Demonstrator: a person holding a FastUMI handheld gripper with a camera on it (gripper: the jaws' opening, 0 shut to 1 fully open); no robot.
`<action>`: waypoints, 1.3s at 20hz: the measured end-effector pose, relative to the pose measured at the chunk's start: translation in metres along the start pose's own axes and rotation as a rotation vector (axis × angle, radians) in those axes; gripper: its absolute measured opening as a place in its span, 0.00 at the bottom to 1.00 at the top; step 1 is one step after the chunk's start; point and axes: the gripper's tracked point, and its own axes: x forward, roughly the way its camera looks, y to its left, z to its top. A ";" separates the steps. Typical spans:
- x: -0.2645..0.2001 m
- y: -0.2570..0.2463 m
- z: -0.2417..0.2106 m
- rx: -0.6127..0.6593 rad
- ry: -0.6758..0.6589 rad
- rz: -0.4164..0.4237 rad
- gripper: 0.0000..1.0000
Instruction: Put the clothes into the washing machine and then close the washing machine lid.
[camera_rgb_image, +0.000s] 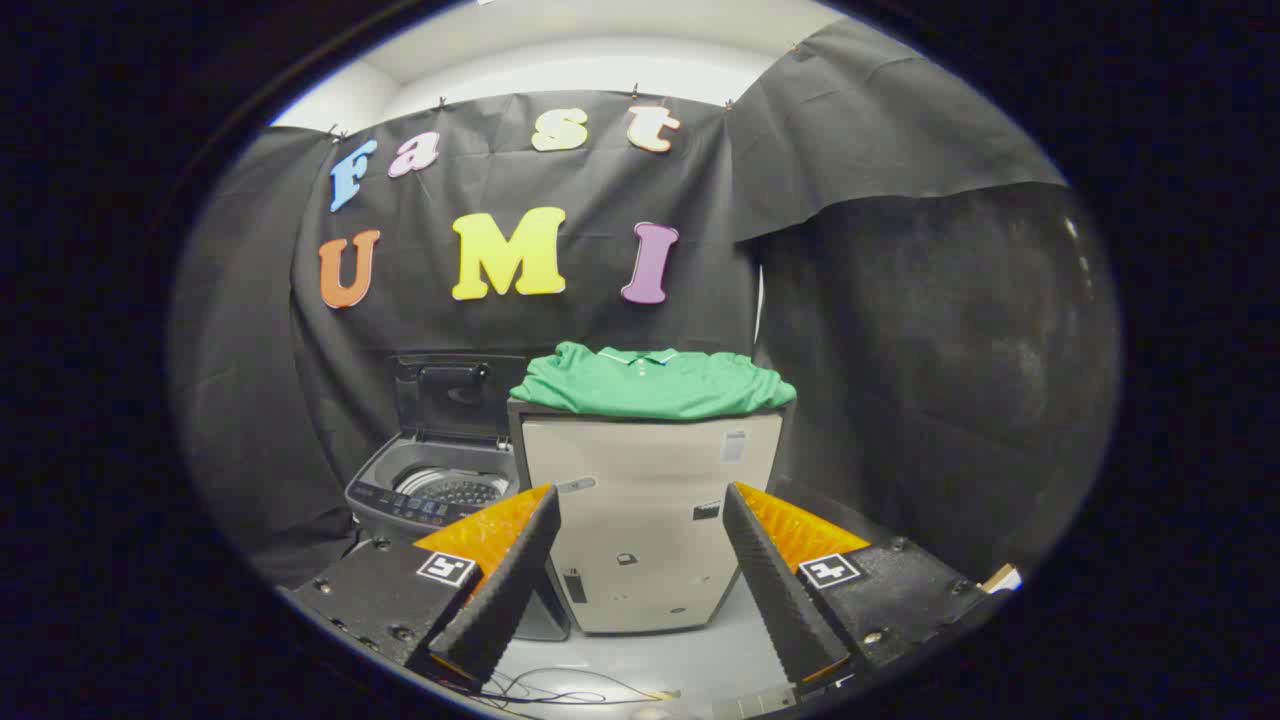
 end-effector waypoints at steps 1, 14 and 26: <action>0.000 0.000 -0.001 -0.001 0.001 0.002 1.00; 0.001 -0.010 0.024 -0.025 -0.016 0.035 1.00; 0.007 0.004 0.059 -0.043 -0.018 0.046 1.00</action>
